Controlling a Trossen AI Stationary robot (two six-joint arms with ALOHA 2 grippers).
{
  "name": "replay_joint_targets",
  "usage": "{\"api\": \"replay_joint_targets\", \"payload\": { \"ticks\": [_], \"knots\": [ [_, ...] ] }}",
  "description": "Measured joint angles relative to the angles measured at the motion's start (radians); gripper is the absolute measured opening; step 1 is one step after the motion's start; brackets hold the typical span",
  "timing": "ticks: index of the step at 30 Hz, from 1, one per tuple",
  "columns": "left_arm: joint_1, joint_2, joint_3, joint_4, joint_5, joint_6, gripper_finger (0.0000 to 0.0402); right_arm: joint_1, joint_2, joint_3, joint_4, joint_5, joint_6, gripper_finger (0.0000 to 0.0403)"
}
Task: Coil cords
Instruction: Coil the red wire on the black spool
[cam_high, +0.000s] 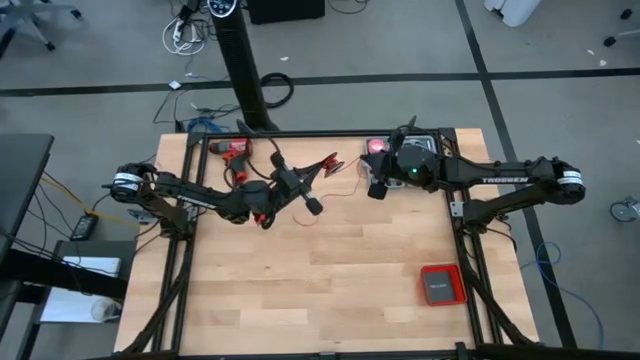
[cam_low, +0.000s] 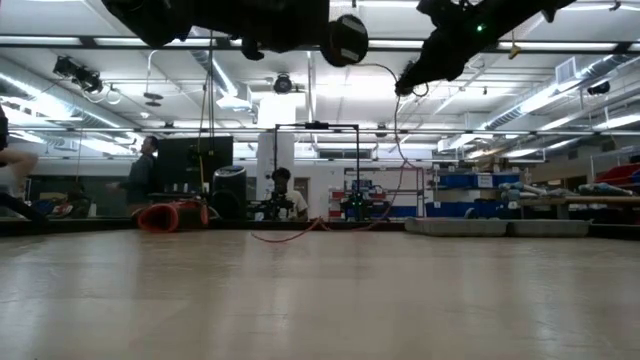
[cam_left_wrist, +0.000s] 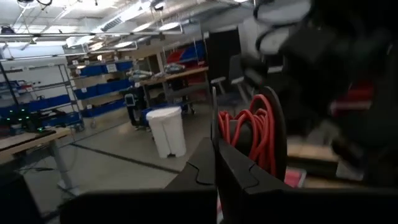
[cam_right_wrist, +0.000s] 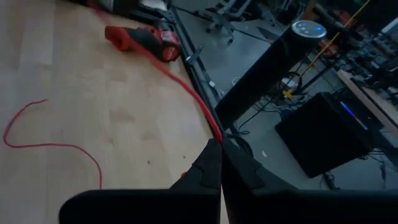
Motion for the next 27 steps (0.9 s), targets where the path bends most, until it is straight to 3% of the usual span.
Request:
{"api": "replay_joint_targets", "payload": {
  "ticks": [9,15,19,24,27],
  "knots": [
    [0.000,0.000,0.000,-0.086,-0.004,0.077,0.0000,0.062,-0.013,0.000,0.049,0.151,-0.053,0.0000],
    [0.000,0.000,0.000,-0.037,0.002,0.077,0.0000,0.076,-0.007,0.000,0.053,0.187,-0.069,0.0000],
    [0.000,0.000,0.000,-0.042,0.050,0.099,0.0000,0.076,-0.010,0.000,0.053,0.249,-0.079,0.0000],
    [0.000,0.000,0.000,-0.071,0.187,0.125,0.0000,0.076,-0.010,0.000,0.052,0.258,-0.083,0.0000],
    [-0.001,0.000,0.000,-0.103,0.167,0.155,0.0000,0.100,-0.010,0.000,0.057,0.238,-0.085,0.0000]
  ]
}}
